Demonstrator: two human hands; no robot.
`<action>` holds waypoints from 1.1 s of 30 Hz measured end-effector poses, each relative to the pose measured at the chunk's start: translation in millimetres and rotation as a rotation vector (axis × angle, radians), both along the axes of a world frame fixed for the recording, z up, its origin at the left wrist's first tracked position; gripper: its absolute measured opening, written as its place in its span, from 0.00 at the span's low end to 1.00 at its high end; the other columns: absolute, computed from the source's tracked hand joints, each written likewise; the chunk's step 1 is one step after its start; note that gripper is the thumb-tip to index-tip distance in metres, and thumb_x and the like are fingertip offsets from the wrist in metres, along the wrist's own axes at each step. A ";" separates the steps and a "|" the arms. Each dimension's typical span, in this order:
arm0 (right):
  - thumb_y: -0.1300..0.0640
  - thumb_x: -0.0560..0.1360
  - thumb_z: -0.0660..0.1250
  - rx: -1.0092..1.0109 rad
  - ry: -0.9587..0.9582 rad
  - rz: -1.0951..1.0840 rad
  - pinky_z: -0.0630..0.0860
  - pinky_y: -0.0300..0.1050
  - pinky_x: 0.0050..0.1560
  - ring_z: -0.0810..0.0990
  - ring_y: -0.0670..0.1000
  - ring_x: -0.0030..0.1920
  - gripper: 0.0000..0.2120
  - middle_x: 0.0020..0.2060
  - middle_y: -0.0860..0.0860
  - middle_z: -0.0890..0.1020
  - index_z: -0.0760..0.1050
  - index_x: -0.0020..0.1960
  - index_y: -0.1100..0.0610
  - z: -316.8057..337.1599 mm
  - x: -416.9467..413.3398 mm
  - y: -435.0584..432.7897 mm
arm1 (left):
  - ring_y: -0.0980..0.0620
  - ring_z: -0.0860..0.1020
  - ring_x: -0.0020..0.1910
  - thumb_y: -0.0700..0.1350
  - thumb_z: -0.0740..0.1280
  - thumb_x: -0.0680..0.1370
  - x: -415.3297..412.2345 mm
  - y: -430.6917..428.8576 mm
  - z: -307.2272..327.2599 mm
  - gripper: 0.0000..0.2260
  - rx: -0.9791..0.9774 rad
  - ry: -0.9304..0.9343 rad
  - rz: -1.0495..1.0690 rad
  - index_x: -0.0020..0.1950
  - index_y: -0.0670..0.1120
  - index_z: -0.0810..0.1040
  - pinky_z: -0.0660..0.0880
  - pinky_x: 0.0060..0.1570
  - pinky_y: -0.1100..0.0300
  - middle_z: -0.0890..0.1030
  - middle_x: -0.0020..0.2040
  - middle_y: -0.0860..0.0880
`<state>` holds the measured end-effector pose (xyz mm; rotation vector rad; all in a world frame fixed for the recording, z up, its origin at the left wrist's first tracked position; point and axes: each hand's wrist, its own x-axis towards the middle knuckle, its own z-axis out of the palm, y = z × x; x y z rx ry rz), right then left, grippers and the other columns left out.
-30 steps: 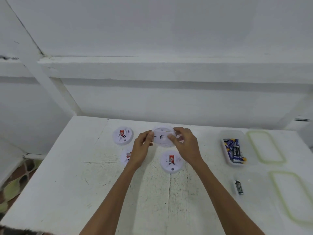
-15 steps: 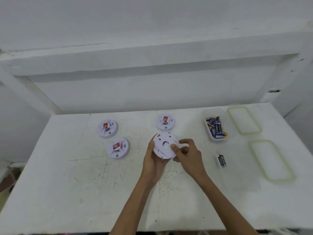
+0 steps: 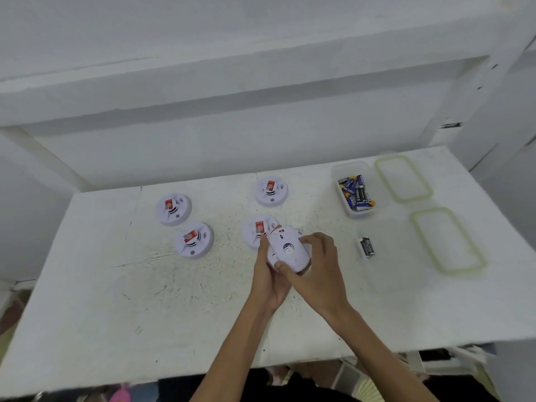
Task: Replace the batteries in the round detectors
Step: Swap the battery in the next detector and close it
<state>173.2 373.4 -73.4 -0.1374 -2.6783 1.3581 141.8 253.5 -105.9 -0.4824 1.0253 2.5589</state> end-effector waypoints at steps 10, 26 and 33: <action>0.44 0.66 0.77 0.014 0.074 -0.038 0.66 0.25 0.46 0.69 0.46 0.59 0.28 0.60 0.45 0.71 0.73 0.60 0.53 -9.5 -0.9 4.9 | 0.36 0.71 0.74 0.60 0.60 0.84 -1.9 7.6 -8.3 0.31 -0.040 -0.057 -0.015 0.79 0.39 0.68 0.72 0.72 0.44 0.73 0.75 0.35; 0.41 0.65 0.71 0.130 0.144 0.046 0.75 0.37 0.53 0.71 0.50 0.62 0.30 0.62 0.49 0.75 0.76 0.61 0.58 -14.3 -6.9 7.8 | 0.39 0.76 0.69 0.61 0.51 0.87 3.2 4.7 -11.7 0.30 -0.063 -0.032 -0.073 0.76 0.39 0.72 0.77 0.66 0.48 0.76 0.71 0.35; 0.40 0.65 0.77 0.004 0.007 0.068 0.67 0.25 0.54 0.69 0.44 0.63 0.33 0.63 0.42 0.70 0.72 0.65 0.52 -20.1 -6.3 10.2 | 0.37 0.74 0.71 0.62 0.57 0.84 -2.0 -5.6 -6.1 0.31 0.035 -0.120 -0.046 0.77 0.40 0.72 0.79 0.62 0.44 0.73 0.74 0.34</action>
